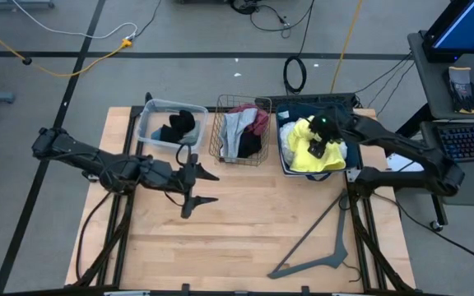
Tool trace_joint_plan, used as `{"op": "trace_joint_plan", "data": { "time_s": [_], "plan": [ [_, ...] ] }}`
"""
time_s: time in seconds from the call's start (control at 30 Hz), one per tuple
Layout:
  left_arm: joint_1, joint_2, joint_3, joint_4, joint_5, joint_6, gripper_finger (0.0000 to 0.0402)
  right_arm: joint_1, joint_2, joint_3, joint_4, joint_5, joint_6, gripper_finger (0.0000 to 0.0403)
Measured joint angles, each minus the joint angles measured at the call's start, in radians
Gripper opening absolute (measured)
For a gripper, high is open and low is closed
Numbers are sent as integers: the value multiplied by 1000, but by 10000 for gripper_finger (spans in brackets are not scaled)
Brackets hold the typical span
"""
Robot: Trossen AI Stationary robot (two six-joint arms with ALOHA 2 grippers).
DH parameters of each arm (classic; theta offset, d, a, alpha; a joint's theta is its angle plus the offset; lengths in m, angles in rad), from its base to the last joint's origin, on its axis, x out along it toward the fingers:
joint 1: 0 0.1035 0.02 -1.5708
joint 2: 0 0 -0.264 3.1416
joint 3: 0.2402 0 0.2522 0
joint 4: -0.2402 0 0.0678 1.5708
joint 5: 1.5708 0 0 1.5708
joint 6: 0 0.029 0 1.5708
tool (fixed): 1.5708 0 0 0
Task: Pick & Place Cloths
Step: Put the yellow shirt into the blue laundry organizer
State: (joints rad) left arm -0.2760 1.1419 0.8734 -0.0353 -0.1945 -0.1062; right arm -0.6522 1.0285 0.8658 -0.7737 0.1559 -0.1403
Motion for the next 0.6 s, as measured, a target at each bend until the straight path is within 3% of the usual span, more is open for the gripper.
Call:
{"op": "trace_joint_plan", "data": {
  "time_s": [0.2,0.47,0.6],
  "plan": [
    [42,0,0,-17,149,10,296,1,-33,0,-90,-3,28,299],
    [101,0,-10,-43,183,52,296,1,-103,1,-156,-72,59,299],
    [141,0,-51,-23,268,52,296,1,-149,1,-157,-83,55,299]
  ]
}}
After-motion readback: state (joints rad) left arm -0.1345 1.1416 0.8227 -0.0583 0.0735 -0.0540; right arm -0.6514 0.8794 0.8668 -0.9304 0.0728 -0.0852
